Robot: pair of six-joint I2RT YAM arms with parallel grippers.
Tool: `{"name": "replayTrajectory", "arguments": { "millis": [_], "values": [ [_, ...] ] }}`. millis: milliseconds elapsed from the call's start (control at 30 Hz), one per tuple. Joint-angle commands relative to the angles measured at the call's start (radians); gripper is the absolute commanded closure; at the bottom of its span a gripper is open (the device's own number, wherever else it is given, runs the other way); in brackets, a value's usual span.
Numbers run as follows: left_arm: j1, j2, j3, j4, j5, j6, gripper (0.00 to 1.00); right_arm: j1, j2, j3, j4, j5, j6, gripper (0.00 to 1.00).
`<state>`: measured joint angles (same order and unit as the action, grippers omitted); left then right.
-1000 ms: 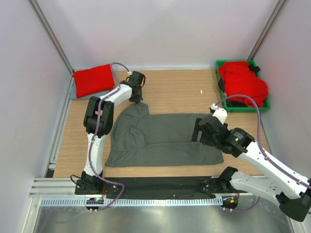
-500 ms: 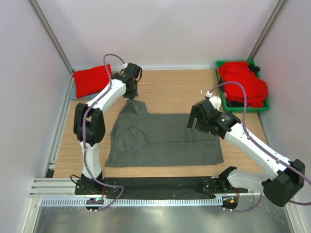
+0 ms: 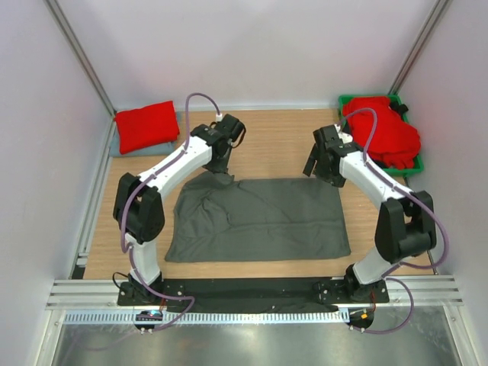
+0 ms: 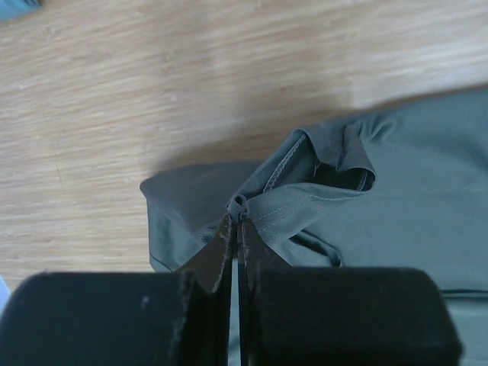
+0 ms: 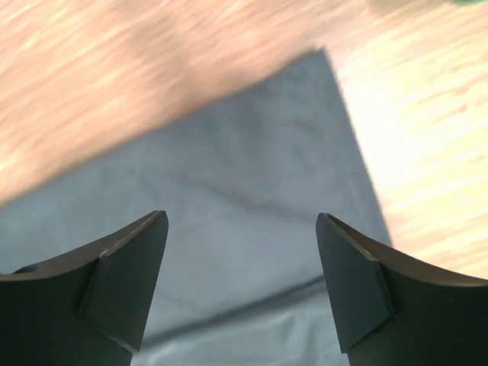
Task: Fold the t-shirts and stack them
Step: Fold the tshirt
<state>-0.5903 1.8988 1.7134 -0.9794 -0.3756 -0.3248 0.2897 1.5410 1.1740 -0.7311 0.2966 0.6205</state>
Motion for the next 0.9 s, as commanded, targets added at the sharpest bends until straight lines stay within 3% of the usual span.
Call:
{"name": "replayTrajectory", "arguments": {
  "millis": [0,367,600,700,867],
  "values": [
    [-0.005,-0.056,-0.032,-0.002,-0.045,0.033,1.00,-0.081,0.086,0.096,0.061,-0.028,-0.053,0.16],
    [-0.005,-0.112,-0.084,0.022,-0.028,0.035,1.00,-0.176,0.361,0.219,0.091,-0.033,-0.076,0.23],
    [-0.005,-0.115,-0.090,0.019,-0.043,0.035,1.00,-0.199,0.433,0.251,0.102,-0.027,-0.076,0.28],
    [-0.005,-0.116,-0.090,0.019,-0.046,0.035,1.00,-0.210,0.432,0.225,0.121,-0.033,-0.070,0.33],
    [-0.005,-0.118,-0.090,0.016,-0.055,0.035,1.00,-0.211,0.432,0.187,0.140,-0.050,-0.051,0.52]
  ]
}}
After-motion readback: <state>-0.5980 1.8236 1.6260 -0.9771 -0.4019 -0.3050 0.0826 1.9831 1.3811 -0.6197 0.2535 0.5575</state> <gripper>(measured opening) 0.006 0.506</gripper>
